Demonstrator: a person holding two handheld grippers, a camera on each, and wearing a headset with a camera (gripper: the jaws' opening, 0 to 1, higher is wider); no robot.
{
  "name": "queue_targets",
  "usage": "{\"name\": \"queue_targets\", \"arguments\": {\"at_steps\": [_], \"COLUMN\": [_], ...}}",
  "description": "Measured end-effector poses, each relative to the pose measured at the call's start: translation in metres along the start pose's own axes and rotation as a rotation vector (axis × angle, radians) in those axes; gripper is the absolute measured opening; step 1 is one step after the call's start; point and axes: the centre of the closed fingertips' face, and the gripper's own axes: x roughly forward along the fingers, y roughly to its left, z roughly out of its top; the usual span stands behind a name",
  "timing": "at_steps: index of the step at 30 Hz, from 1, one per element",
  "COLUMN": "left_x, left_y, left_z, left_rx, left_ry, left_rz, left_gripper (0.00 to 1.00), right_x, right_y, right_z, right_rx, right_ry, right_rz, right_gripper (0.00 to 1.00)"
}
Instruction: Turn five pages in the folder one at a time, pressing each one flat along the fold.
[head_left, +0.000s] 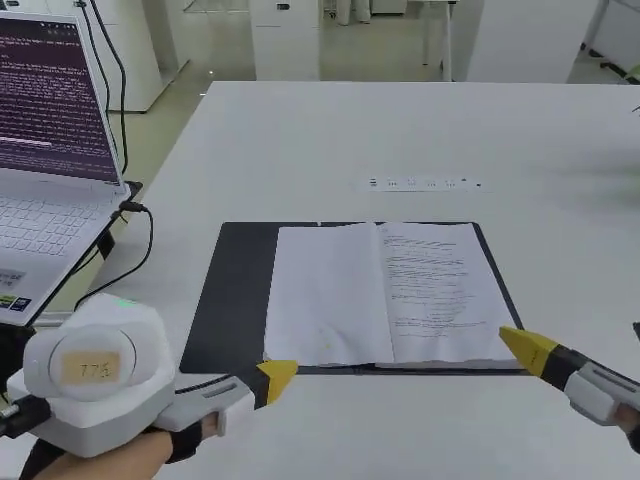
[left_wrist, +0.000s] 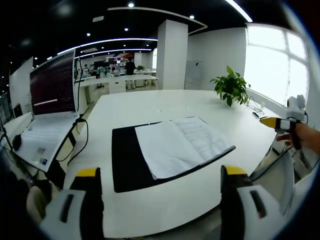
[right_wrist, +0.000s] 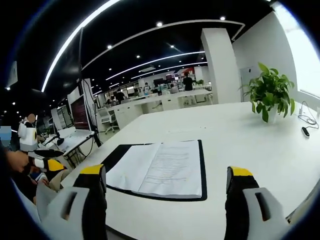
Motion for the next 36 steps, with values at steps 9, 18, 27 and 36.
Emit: {"name": "queue_targets", "arguments": {"at_steps": [9,18,27,36], "left_x": [0.004,0.019,0.056,0.103], "left_y": [0.002,-0.006,-0.043,-0.087], "left_z": [0.001,-0.003,0.001,-0.001], "left_rx": [0.007,0.034,0.047,0.08], "left_ry": [0.008,0.041,0.065,0.093], "left_rz": [0.009,-0.005,-0.076,-0.171], "left_gripper": [0.99,0.94,0.87,0.81], "right_x": [0.005,0.011,0.013,0.013], "right_y": [-0.01,-0.005,-0.005,-0.007], "right_z": [-0.008,-0.02,-0.025,-0.032], "right_rx": [0.009,0.013,0.032,0.043], "right_ry": [0.038,0.069,0.079,0.091], "right_rz": [0.014,0.045,0.063,0.068], "right_gripper": [1.0,0.99,0.98,0.97]}}
